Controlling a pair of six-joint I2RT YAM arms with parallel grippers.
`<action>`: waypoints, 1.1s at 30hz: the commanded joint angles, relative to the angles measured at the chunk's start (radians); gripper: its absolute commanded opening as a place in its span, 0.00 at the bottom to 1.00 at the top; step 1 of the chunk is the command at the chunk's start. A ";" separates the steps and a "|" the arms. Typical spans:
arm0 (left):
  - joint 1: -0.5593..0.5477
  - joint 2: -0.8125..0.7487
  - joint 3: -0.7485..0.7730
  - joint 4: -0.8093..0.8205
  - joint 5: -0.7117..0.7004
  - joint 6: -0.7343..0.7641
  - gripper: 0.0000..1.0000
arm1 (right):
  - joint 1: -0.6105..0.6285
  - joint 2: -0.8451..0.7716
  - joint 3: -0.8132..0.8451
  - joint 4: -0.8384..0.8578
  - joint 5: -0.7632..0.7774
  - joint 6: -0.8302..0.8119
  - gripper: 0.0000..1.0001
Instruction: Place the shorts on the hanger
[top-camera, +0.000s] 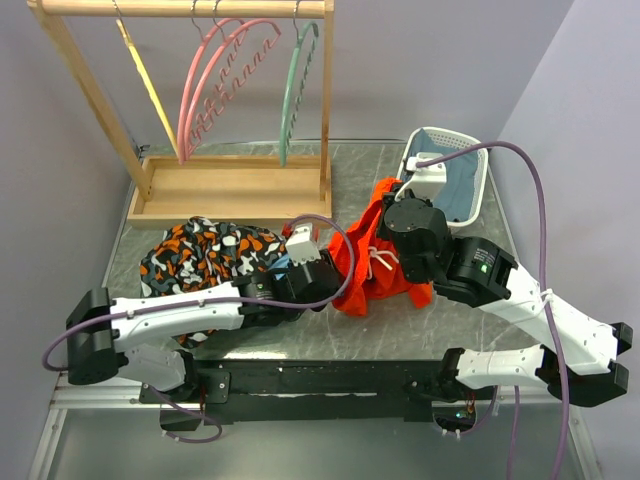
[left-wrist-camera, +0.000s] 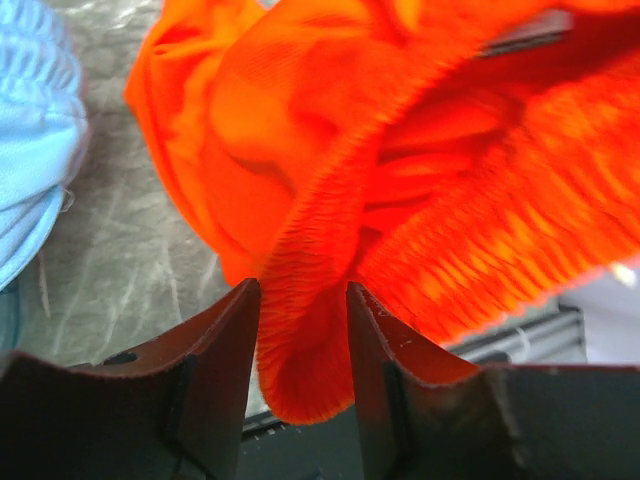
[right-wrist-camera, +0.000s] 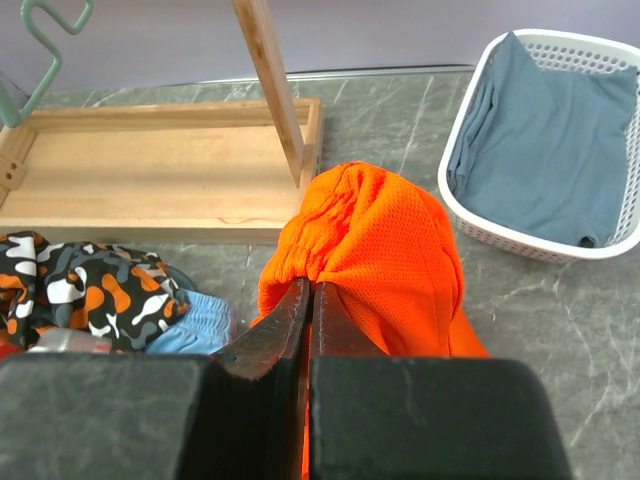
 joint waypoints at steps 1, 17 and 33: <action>0.008 0.031 0.039 -0.051 -0.065 -0.099 0.46 | -0.006 -0.038 0.061 0.011 0.009 -0.005 0.00; 0.094 0.087 0.015 0.140 0.065 -0.016 0.26 | -0.063 -0.104 0.069 -0.015 -0.014 -0.016 0.00; 0.057 0.262 1.200 -0.406 -0.042 0.446 0.01 | -0.273 -0.158 0.379 -0.029 -0.108 -0.177 0.00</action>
